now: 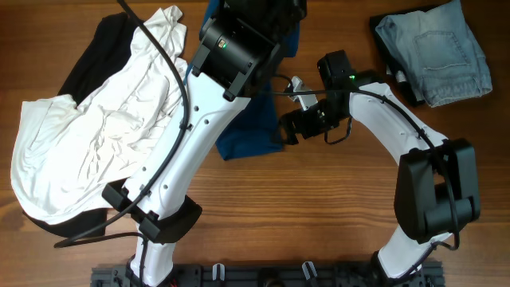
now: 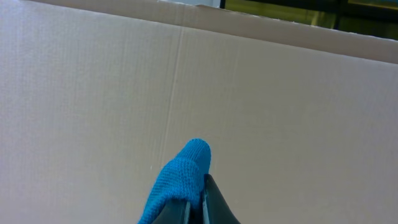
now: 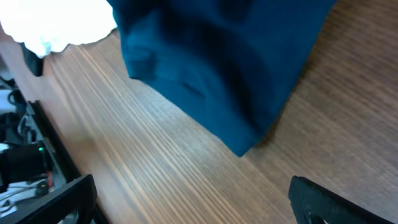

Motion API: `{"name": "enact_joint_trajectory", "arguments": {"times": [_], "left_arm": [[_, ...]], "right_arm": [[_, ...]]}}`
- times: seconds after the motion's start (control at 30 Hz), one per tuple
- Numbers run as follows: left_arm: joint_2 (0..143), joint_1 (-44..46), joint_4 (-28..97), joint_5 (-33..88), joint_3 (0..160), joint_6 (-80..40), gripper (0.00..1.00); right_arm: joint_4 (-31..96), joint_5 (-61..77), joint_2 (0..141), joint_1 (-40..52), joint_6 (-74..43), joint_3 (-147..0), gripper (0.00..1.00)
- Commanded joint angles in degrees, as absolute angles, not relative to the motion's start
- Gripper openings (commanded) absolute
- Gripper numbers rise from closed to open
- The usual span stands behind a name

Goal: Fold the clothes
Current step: 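Reach the right gripper to the hanging teal garment and grasp it, then pull the teal garment rightward with the right gripper, spreading it out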

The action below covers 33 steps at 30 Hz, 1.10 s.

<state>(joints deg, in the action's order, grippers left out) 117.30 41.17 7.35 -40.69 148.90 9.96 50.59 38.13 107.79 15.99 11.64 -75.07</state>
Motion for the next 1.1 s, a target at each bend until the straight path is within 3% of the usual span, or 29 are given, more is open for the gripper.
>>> {"name": "enact_joint_trajectory", "arguments": {"times": [0.0,0.1,0.27,0.7,1.07], "left_arm": [[115.44,40.86,7.16,-40.64,150.39,9.58,0.04],[115.44,40.86,7.35,-40.66,150.39,9.58,0.04],[115.44,40.58,8.69,-42.17,150.39,9.61,0.04],[115.44,39.46,10.87,-42.57,150.39,9.58,0.04],[115.44,39.03,11.66,-42.57,150.39,9.56,0.04]], "right_arm": [[52.18,42.85,108.55,17.43,12.05,-76.18,1.0],[51.81,39.33,108.55,19.62,11.99,-76.34,1.0],[51.09,19.64,108.55,23.94,12.78,-76.64,1.0],[46.13,19.05,114.45,23.94,13.72,-76.62,1.0],[56.34,21.3,118.52,23.94,10.46,-79.02,1.0]]}}
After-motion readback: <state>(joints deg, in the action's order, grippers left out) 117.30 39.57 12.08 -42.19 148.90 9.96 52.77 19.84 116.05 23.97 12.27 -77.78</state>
